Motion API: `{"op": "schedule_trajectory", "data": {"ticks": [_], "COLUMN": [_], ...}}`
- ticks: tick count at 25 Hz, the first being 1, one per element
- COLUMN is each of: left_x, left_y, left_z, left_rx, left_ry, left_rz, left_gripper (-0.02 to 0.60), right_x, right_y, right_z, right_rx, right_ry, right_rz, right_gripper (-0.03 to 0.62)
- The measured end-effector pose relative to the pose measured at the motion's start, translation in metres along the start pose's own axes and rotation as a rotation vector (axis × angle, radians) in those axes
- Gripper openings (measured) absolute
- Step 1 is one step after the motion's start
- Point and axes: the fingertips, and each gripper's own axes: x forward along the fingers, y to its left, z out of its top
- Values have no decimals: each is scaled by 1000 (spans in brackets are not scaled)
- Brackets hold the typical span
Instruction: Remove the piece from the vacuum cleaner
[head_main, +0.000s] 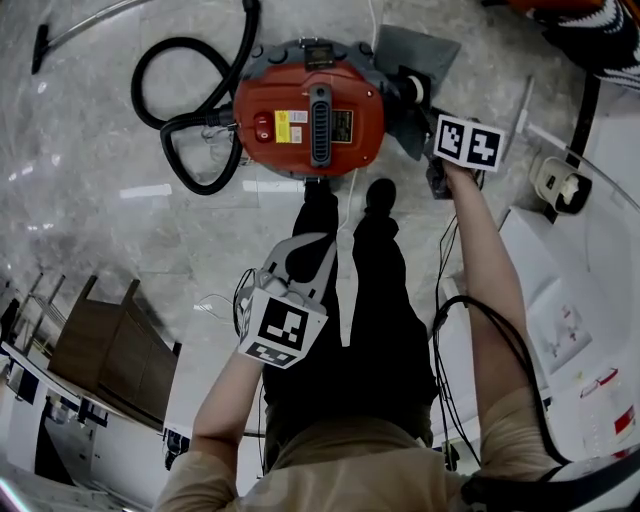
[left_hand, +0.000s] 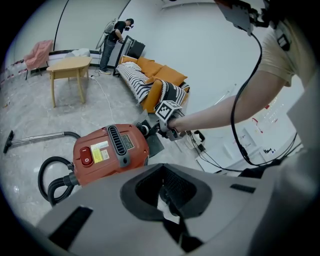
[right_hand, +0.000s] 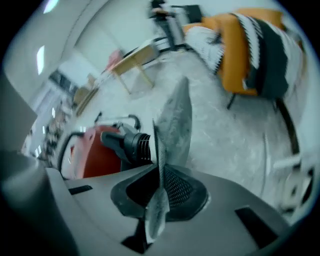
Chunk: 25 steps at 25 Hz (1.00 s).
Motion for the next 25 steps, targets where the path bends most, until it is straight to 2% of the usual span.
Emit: {"op": "schedule_trajectory", "data": {"ticks": [2,3,8,16,18,20,22,25], "left_x": [1,1,4,8,9,10,10,12], "left_y": [-1,-2,-5,-9,-10,-10,-10,-11], "left_z": [0,-1,-4,-3,-2,-1,-1,-1], "left_rx": [1,1,6,12,13,12,9,5], "left_ry": [2,3,17,28,26,24,23,23], "left_rz": [0,1,4,9,8,11,13,15], "left_gripper": [-5,-5,-5,-5,-5,-5,-5,-5], "right_x": [0,0,2,0,0,1,2,1], "right_y": [1,0,-1,-1,-3,-6,-8,-9], "right_z": [0,-1,-4,-5,-5,-4,-3,-1], "right_rx": [-286,-379,-698,-800,-718,-530,-266,183], "right_ry": [44,57,44,-28,-45,-59,-71,-101], "right_rz": [-103,-132,-230,-262,-237,-187,-115,18], "right_gripper": [32,32,32,35,35,34,34,39]}}
